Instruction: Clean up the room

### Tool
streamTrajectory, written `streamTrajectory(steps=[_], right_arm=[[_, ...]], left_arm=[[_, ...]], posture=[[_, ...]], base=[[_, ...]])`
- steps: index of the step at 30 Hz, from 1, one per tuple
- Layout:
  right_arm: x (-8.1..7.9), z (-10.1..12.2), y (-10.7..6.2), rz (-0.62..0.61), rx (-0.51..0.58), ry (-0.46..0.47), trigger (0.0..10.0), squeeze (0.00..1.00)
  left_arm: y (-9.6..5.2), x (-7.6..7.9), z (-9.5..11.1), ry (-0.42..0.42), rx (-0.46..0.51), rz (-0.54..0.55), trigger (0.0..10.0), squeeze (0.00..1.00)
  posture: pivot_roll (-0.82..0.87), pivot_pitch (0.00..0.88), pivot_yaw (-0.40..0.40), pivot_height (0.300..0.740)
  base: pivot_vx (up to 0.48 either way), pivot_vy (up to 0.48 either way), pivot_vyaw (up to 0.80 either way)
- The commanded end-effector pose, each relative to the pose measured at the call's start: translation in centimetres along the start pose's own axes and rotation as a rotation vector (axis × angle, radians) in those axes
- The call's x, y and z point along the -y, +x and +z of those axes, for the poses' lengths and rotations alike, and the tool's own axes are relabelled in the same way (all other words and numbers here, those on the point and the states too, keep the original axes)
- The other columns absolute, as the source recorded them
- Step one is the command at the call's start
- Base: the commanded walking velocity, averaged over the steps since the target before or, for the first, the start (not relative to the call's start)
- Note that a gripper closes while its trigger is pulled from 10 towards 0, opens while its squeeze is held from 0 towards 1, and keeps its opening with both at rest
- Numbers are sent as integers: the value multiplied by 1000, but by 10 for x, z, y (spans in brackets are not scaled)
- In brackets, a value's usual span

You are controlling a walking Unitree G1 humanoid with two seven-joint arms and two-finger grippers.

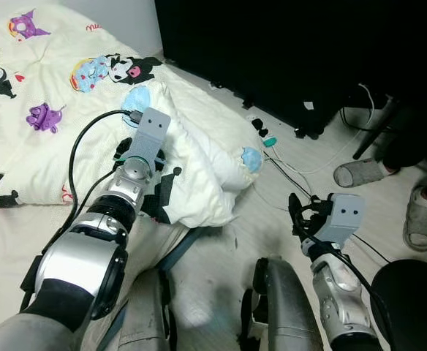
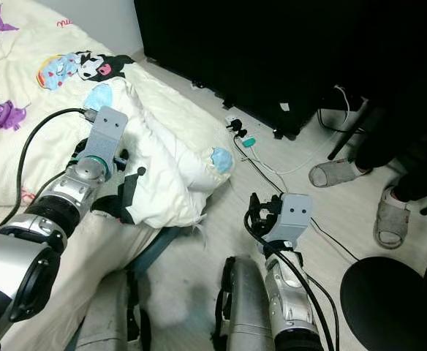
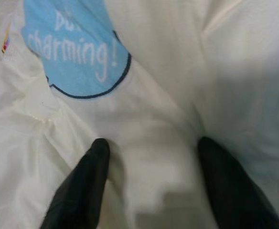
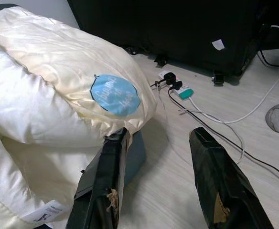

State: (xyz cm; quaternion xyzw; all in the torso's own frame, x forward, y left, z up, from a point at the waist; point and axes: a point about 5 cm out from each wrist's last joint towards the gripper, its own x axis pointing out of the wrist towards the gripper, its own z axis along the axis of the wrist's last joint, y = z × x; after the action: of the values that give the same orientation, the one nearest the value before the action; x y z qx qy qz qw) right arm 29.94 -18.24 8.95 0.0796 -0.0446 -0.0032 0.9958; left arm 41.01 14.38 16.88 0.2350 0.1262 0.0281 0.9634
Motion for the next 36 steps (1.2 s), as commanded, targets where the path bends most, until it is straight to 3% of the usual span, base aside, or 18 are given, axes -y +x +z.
streamTrajectory(steps=[1,21,24,25,27,28,29,30,31,32,34,36], right_arm=[[3,-8,-7,-21,-24,3,10000,0],[5,-7,-5,-30,-15,5,10000,0],[5,-6,-5,-32,-13,4,10000,0],[6,-6,-5,-33,-11,3,10000,0],[6,-6,-5,-33,-11,3,10000,0],[7,-5,-6,-35,-10,1,10000,0],[7,-5,-6,-35,-10,1,10000,0],[8,-5,-6,-36,-10,-1,10000,0],[8,-5,-6,-36,-10,-1,10000,0],[10,-5,-6,-36,-10,-3,10000,0],[10,-5,-6,-36,-10,-3,10000,0],[11,-5,-6,-36,-13,-5,10000,0]], left_arm=[[-1,3,-17,17,-50,1,0,0],[-1,3,-19,73,-28,-47,0,0],[0,1,-10,110,30,-76,0,0],[0,-1,0,164,93,-134,0,0],[0,-1,0,164,93,-134,0,0],[-1,-4,11,251,171,-212,0,0],[-1,-4,11,251,171,-212,0,0],[-3,-12,18,364,229,-276,0,0],[-3,-12,18,364,229,-276,0,0],[-6,-21,20,510,275,-362,10000,0],[-6,-21,20,510,275,-362,10000,0],[-11,-45,14,782,279,-435,10000,0]], posture=[[-12,288,124,606],[-3,264,128,606],[-5,263,128,606],[-10,259,124,606],[-10,259,124,606],[-7,258,122,606],[-7,258,122,606],[0,257,121,606],[0,257,121,606],[5,257,119,606],[5,257,119,606],[15,259,116,606]], base=[[0,0,0],[0,0,0],[0,0,0],[0,0,0],[0,0,0],[0,0,0],[0,0,0],[0,0,0],[0,0,0],[0,0,0],[0,0,0],[0,0,0]])
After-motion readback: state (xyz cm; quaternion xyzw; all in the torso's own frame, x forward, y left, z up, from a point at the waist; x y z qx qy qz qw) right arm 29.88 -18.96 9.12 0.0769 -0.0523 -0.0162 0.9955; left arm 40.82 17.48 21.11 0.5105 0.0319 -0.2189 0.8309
